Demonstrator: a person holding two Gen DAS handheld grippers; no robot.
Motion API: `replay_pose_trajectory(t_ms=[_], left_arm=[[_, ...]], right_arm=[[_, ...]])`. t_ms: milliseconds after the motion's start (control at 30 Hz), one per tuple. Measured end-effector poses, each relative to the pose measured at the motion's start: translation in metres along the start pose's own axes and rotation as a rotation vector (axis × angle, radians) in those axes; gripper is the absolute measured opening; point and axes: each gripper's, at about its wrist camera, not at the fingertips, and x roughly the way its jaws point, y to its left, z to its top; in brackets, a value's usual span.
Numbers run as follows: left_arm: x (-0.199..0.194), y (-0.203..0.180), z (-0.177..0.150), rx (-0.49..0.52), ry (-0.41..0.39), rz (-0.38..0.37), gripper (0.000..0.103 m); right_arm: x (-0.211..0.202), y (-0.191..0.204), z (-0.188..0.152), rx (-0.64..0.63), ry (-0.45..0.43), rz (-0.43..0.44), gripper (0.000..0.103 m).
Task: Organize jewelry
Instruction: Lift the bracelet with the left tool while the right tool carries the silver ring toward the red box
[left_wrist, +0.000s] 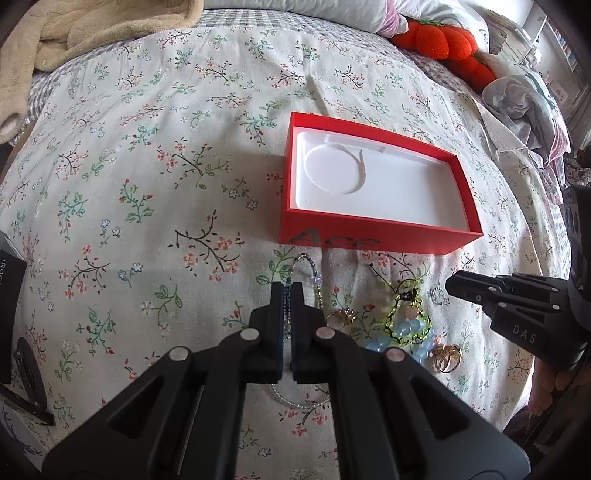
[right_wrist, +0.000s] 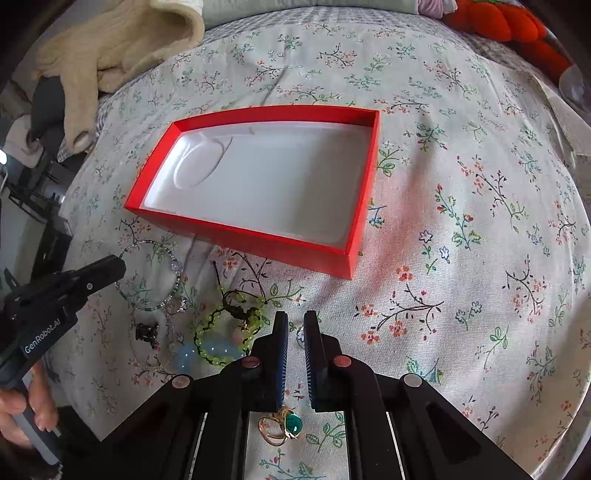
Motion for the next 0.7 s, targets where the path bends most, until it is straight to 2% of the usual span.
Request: replay_pose_trajectory(t_ms=[200, 233, 300, 333, 400, 433, 467, 533, 600, 667, 700], left_arm=[[-0.004, -0.001, -0.004, -0.001, -0.008, 0.005, 0.004], [-0.004, -0.001, -0.004, -0.001, -0.008, 0.005, 0.004], [-0.003, -0.002, -0.004, 0.002, -0.006, 0.007, 0.004], [-0.003, -0.003, -0.005, 0.003, -0.004, 0.007, 0.004], [-0.003, -0.003, -0.006, 0.005, -0.001, 0.01, 0.004], [-0.002, -0.004, -0.006, 0.006, 0.0, 0.011, 0.004], [-0.002, -0.004, -0.006, 0.007, 0.001, 0.012, 0.004], [-0.001, -0.003, -0.006, 0.007, 0.003, 0.015, 0.004], [0.0, -0.003, -0.005, 0.005, 0.005, 0.018, 0.004], [0.001, -0.002, -0.005, 0.003, 0.007, 0.02, 0.004], [0.002, -0.002, -0.005, 0.004, 0.008, 0.021, 0.004]], right_arm=[[-0.006, -0.006, -0.004, 0.017, -0.001, -0.008, 0.01], [-0.004, -0.007, -0.004, 0.018, 0.013, -0.014, 0.015], [-0.002, -0.014, -0.009, 0.009, 0.041, -0.019, 0.018], [0.001, -0.013, -0.01, -0.001, 0.05, -0.031, 0.023], [0.003, -0.009, -0.012, -0.024, 0.056, -0.057, 0.042], [0.003, -0.006, -0.013, -0.04, 0.048, -0.064, 0.06], [0.003, -0.002, -0.014, -0.059, 0.038, -0.071, 0.062], [0.005, 0.005, -0.015, -0.09, 0.035, -0.084, 0.061], [0.011, 0.009, -0.015, -0.109, 0.046, -0.093, 0.055], [0.021, 0.014, -0.014, -0.128, 0.074, -0.106, 0.032], [0.026, 0.017, -0.013, -0.135, 0.079, -0.114, 0.03]])
